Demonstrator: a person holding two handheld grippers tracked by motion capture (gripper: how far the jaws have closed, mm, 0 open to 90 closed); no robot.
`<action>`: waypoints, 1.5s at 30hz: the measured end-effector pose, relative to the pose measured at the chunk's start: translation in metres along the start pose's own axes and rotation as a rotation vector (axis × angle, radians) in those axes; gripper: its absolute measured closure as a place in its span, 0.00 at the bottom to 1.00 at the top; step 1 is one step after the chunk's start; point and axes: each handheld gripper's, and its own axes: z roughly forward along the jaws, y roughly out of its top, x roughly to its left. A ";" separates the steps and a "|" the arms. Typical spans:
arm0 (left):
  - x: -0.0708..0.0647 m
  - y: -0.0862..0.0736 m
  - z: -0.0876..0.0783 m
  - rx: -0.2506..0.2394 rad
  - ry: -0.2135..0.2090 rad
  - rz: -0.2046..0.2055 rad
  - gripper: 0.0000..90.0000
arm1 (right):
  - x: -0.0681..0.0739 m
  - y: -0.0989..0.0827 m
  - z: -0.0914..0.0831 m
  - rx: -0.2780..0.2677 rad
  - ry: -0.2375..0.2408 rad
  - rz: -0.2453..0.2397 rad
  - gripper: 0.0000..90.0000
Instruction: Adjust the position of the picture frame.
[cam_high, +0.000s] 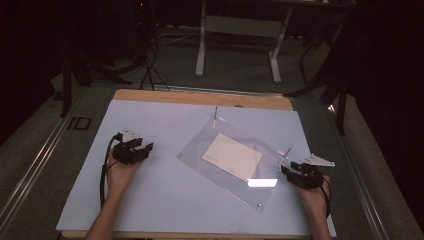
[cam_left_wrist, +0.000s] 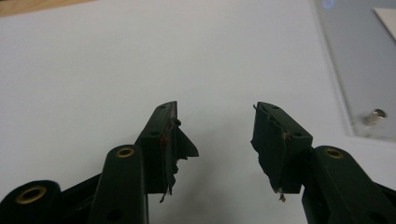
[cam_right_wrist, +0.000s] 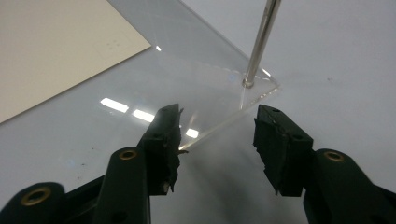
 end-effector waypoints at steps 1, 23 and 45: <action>-0.001 0.001 0.001 0.005 -0.009 0.008 0.57 | 0.001 0.001 0.000 -0.001 -0.002 -0.002 0.58; -0.042 0.021 0.021 -0.014 -0.256 0.069 0.72 | -0.009 0.032 0.025 -0.053 -0.076 0.064 0.81; -0.078 0.016 0.044 0.073 -0.292 0.195 0.93 | -0.013 0.032 0.028 -0.069 -0.089 0.103 0.95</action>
